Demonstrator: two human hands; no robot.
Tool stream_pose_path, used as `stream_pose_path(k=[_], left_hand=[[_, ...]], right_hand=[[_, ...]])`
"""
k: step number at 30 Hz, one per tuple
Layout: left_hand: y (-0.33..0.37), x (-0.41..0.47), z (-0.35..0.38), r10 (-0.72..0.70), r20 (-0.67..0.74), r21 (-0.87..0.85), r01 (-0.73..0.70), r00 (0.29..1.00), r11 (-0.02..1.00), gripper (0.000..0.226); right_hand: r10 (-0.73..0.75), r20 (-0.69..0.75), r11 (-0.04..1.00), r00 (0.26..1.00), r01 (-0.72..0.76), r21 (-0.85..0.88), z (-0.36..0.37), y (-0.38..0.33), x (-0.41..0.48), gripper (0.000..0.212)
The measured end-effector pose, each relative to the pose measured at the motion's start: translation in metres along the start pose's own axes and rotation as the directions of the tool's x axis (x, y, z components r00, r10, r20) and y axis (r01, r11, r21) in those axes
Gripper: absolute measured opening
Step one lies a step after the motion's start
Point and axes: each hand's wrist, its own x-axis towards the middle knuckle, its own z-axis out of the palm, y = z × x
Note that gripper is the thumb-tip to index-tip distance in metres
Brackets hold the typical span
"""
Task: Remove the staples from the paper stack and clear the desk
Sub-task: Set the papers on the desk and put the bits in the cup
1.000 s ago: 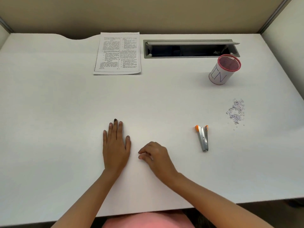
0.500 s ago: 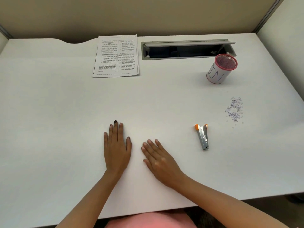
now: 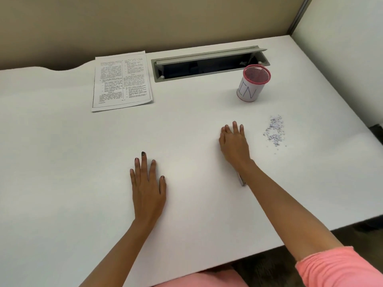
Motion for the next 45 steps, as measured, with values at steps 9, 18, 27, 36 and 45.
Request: stream_pose_path(k=[9,18,27,36,45], left_hand=[[0.046,0.025,0.008,0.107,0.005,-0.114,-0.105,0.994,0.988,0.047],[0.079,0.045,0.032,0.189,0.064,-0.133,-0.179,0.98,0.975,0.044],[0.111,0.068,0.052,0.222,0.072,-0.215,-0.202,0.973,0.955,0.045],[0.112,0.078,0.072,0.254,0.053,-0.098,-0.248,0.966,0.964,0.06],[0.112,0.079,0.075,0.263,0.052,-0.052,-0.261,0.963,0.964,0.06]], right_hand=[[0.451,-0.194,0.87,0.871,-0.381,0.313,-0.015,0.07,-0.018,0.04],[0.493,-0.46,0.846,0.738,-0.283,0.452,-0.02,0.11,-0.077,0.016],[0.501,-0.171,0.846,0.848,-0.438,0.305,0.017,0.111,-0.079,0.078],[0.489,-0.133,0.868,0.862,-0.465,0.176,0.013,0.125,-0.013,0.089],[0.297,-0.113,0.937,0.948,-0.267,0.227,0.0,0.14,0.036,0.062]])
